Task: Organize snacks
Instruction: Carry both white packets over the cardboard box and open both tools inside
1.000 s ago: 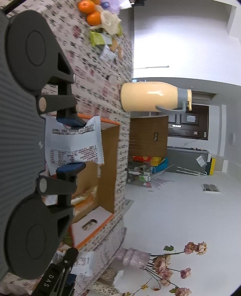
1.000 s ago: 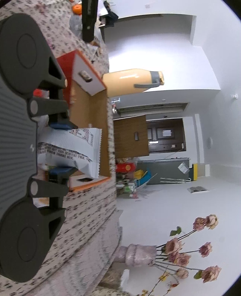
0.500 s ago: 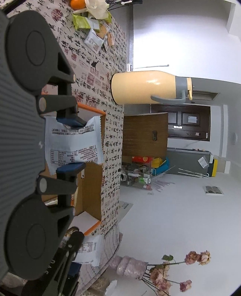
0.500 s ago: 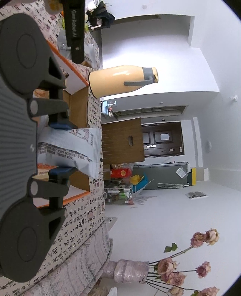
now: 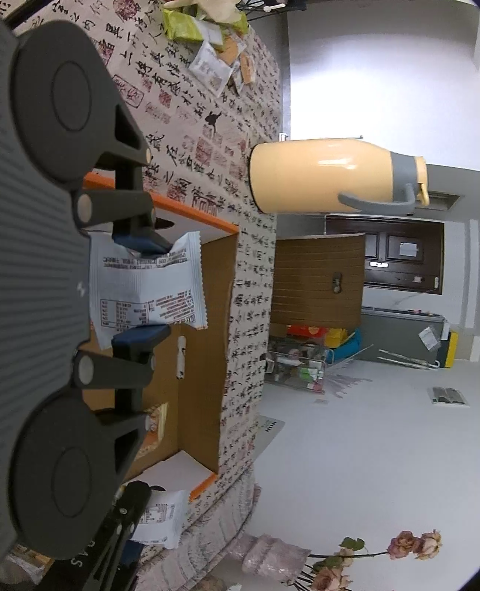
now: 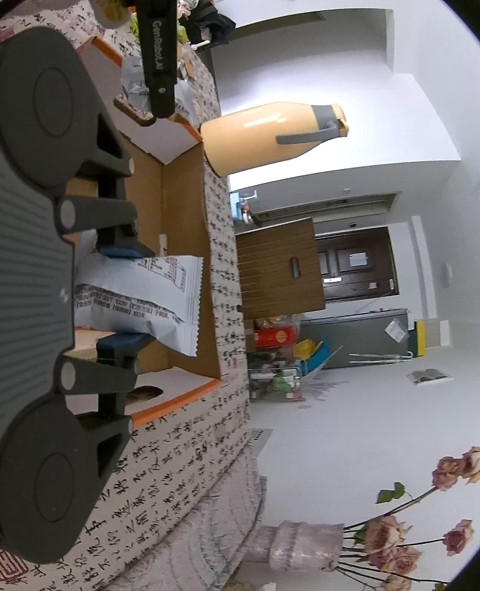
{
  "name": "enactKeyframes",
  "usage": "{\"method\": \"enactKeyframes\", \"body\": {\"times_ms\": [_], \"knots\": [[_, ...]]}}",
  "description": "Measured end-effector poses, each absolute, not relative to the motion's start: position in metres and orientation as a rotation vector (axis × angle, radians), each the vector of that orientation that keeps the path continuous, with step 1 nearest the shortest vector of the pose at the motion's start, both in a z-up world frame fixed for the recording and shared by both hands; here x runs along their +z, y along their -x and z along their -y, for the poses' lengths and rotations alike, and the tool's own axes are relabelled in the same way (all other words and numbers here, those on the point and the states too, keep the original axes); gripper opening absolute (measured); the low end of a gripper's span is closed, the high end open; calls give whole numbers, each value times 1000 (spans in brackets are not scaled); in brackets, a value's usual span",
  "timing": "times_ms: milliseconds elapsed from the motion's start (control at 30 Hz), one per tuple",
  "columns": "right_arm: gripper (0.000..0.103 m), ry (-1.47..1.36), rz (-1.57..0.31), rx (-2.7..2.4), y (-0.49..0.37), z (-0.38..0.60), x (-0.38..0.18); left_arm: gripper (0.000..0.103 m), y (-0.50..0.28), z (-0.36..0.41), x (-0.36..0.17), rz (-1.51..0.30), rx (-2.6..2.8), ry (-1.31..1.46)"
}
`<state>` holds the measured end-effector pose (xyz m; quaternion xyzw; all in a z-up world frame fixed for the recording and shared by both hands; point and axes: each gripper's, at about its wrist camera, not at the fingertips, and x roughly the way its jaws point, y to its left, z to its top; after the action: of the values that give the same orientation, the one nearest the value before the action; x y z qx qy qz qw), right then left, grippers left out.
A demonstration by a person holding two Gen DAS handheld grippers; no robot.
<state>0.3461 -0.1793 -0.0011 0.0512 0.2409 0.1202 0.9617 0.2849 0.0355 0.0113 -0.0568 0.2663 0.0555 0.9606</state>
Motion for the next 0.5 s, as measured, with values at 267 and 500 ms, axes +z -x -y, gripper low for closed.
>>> {"method": "enactKeyframes", "body": {"times_ms": [267, 500], "knots": [[38, -91, -501, 242, -343, 177, -4, 42, -281, -32, 9, -538, 101, 104], [57, -101, -507, 233, -340, 180, -4, 90, -274, -30, 13, -503, 128, 88]]}}
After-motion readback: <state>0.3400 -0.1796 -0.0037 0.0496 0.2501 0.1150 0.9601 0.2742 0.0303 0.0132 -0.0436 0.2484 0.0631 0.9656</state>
